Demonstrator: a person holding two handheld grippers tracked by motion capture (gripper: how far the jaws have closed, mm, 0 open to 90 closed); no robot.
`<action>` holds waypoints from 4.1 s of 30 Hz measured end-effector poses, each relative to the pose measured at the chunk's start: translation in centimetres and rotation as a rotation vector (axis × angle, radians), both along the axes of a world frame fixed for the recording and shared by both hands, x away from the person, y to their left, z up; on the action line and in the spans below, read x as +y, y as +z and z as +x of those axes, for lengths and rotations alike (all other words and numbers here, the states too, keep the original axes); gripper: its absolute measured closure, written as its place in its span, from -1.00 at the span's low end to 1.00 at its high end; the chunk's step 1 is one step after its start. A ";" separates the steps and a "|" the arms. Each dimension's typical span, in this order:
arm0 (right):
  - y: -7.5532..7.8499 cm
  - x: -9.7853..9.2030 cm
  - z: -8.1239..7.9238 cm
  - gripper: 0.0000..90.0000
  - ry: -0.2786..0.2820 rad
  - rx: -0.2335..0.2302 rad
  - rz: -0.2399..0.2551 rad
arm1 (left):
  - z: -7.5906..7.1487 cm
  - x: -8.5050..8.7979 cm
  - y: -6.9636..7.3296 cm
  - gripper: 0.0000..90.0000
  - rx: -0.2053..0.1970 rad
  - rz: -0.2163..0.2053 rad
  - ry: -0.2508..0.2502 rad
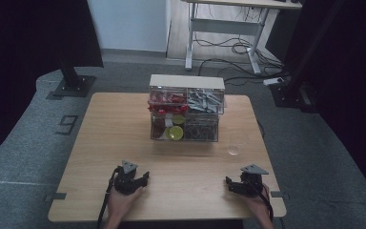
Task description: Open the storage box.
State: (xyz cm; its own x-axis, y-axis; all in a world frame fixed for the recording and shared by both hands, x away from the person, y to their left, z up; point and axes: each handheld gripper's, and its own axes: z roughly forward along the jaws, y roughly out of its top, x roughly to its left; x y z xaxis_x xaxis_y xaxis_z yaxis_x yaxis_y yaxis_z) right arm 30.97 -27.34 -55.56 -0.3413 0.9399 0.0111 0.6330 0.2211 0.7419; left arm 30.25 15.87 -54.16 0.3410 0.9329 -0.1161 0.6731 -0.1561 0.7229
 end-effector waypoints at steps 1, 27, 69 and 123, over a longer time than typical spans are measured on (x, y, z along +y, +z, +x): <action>0.0 0.0 -0.1 -0.69 0.002 0.000 0.001 | -0.1 0.2 0.3 0.16 -0.012 -0.013 -0.005; 0.0 0.0 -0.3 -0.69 -0.007 0.000 0.001 | 0.2 -2.0 3.1 1.00 -0.101 -0.102 -0.136; 0.0 0.3 -0.4 -0.70 -0.040 0.001 0.000 | 8.3 -4.9 4.1 1.00 -0.094 -0.208 -0.162; 0.0 0.2 -0.2 -0.70 -0.033 0.000 0.000 | 10.0 -5.8 6.2 1.00 -0.080 -0.204 -0.141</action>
